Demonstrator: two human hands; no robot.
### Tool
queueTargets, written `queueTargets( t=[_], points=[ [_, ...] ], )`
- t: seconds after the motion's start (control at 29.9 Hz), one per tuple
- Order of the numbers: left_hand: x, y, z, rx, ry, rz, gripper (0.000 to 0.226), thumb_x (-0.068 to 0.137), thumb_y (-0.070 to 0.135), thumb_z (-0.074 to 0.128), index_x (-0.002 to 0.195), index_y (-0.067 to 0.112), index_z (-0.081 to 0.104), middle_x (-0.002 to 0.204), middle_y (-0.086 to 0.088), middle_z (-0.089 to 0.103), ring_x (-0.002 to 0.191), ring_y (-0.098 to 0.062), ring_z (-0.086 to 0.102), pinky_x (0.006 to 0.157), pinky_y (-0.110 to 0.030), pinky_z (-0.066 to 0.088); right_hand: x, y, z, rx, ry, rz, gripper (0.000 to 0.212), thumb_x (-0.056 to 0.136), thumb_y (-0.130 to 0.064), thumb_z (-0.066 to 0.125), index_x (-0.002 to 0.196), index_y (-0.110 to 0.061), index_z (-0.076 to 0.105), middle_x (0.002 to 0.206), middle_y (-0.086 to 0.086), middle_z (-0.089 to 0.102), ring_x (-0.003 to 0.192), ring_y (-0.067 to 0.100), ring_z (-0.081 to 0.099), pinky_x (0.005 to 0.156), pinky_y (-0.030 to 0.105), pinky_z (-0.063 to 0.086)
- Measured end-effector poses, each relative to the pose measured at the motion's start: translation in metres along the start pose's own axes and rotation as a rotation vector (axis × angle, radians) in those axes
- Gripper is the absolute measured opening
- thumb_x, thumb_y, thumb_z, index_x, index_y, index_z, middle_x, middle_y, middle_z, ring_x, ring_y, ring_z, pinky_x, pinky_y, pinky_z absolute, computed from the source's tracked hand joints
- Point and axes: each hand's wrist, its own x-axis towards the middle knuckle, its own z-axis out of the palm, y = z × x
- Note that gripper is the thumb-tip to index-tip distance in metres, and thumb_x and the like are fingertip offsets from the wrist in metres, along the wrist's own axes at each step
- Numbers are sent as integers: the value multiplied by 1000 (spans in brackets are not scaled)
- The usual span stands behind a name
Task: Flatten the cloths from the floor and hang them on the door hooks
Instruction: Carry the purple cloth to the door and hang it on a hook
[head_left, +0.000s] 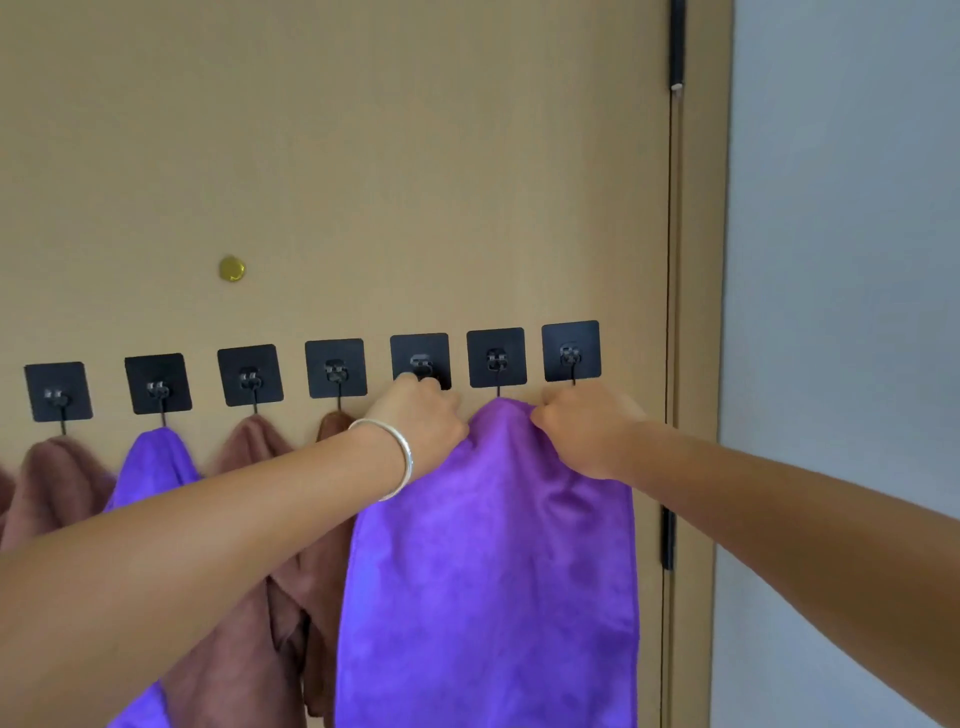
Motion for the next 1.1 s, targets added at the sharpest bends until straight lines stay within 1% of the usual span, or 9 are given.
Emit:
queueTargets(
  t=[0.2,0.3,0.37,0.47,0.54,0.6,0.7,0.84,1.1],
  points=[
    [5,36,-22,-235,-154,17,36,92,8,41,127,12,48,104,-2,57,94,-27,57,85,-44,46,-7,-27,24,196,5,24,31,92,-12,39,118,-17,57,107,7,56,93,29,59,65,33,33],
    [1,43,-21,-681,-247,-21,12,87,8,45,96,14,50,90,-1,56,84,-25,57,74,-33,42,-14,-29,40,329,74,146,30,93,-17,41,120,-21,55,106,4,50,91,28,55,66,31,31],
    [-5,49,-17,-913,-250,-22,7,89,15,48,96,15,48,94,-4,58,93,-30,60,70,-33,41,-21,-29,52,367,173,209,28,94,-23,46,119,-24,58,106,3,51,93,27,53,70,31,35],
    [-13,58,-9,-711,-258,-8,31,94,31,48,122,16,47,118,-6,56,107,-31,58,79,-36,41,-26,-34,63,332,271,190,29,92,-25,52,118,-21,64,107,4,55,100,28,50,84,36,40],
    [-13,61,-5,-569,-254,-6,35,96,32,47,127,17,48,122,-5,53,108,-30,57,80,-39,43,-24,-40,64,344,293,170,26,89,-21,55,110,-17,69,100,7,57,96,31,53,81,40,42],
    [-11,60,-6,-486,-199,-22,23,95,22,47,115,15,56,114,-6,56,99,-31,60,73,-38,42,-23,-45,62,377,332,185,21,83,-15,60,100,-14,72,90,8,59,86,32,56,72,39,44],
    [-9,49,-15,-300,-62,-90,14,85,1,43,83,7,55,73,-7,54,70,-26,54,68,-37,33,-22,-50,59,454,396,237,23,80,-8,59,97,-15,73,87,5,64,82,30,58,72,38,45],
    [-7,32,-23,-341,171,-243,22,87,9,41,95,23,56,84,3,57,71,-24,54,49,-29,20,-28,-48,55,608,530,298,28,82,-1,56,101,-14,73,95,2,67,88,26,60,79,38,48],
    [15,35,-18,-381,478,-222,27,93,33,39,101,19,60,99,0,55,97,-23,50,80,-38,35,-68,-18,47,465,670,449,27,74,6,58,92,-9,72,93,6,66,87,28,60,77,39,47]
  ],
)
